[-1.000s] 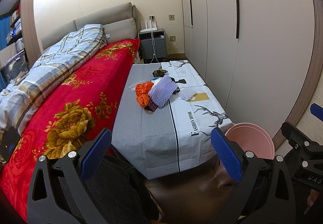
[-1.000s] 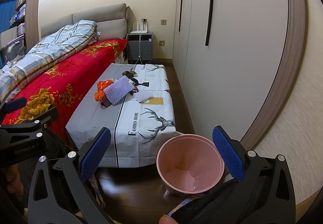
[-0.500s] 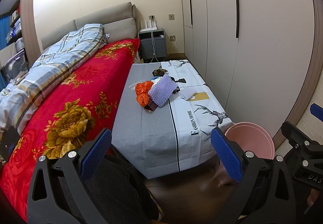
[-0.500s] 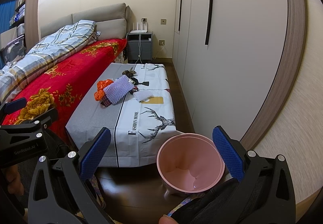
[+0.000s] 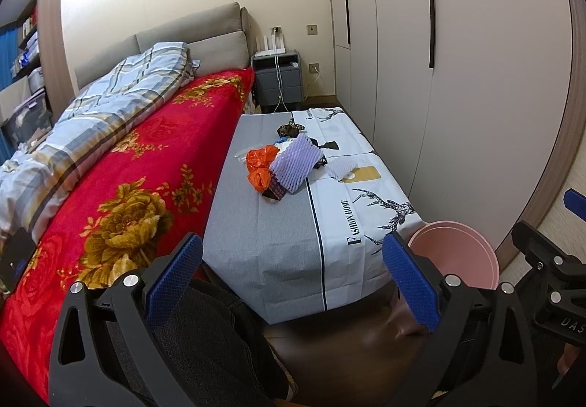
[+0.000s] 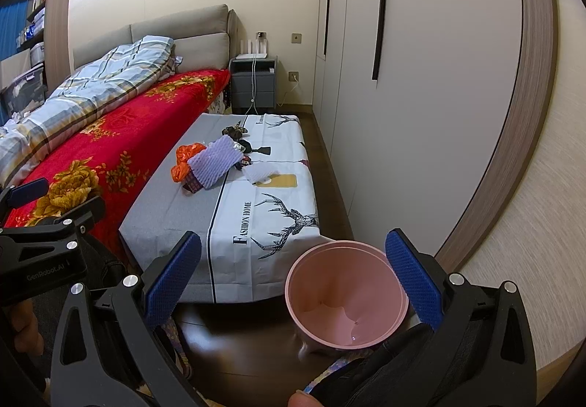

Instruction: Collect trash

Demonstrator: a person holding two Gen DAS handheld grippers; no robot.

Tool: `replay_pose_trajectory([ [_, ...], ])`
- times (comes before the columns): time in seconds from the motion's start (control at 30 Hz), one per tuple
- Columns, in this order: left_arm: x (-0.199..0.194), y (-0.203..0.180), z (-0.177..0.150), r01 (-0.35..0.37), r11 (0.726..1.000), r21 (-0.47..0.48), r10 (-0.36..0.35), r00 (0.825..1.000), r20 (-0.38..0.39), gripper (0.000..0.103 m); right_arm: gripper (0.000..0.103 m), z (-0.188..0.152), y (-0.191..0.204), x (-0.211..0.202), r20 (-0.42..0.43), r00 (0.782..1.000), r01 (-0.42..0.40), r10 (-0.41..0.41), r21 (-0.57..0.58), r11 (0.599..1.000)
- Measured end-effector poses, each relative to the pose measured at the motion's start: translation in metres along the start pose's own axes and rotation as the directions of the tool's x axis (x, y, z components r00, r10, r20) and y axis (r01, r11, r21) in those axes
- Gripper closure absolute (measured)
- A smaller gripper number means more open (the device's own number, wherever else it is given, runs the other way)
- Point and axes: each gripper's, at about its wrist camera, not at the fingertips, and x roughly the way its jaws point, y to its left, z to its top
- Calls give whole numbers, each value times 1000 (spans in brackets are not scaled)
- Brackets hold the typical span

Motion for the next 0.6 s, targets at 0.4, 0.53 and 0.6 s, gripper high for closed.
replay_pose_trajectory([
  [0.4,0,0,0,-1,1000,1,1,1000,0,8,5,-1,1,-2,3,1000,-1,1,3,1000],
  [0.53,0,0,0,0,1000,0,0,1000,-1,8,5,-1,1,-2,1,1000,-2,2,4,1000],
  [0.6,0,0,0,0,1000,0,0,1000,-1,8,5,-1,1,-2,2,1000,-2,2,2,1000],
])
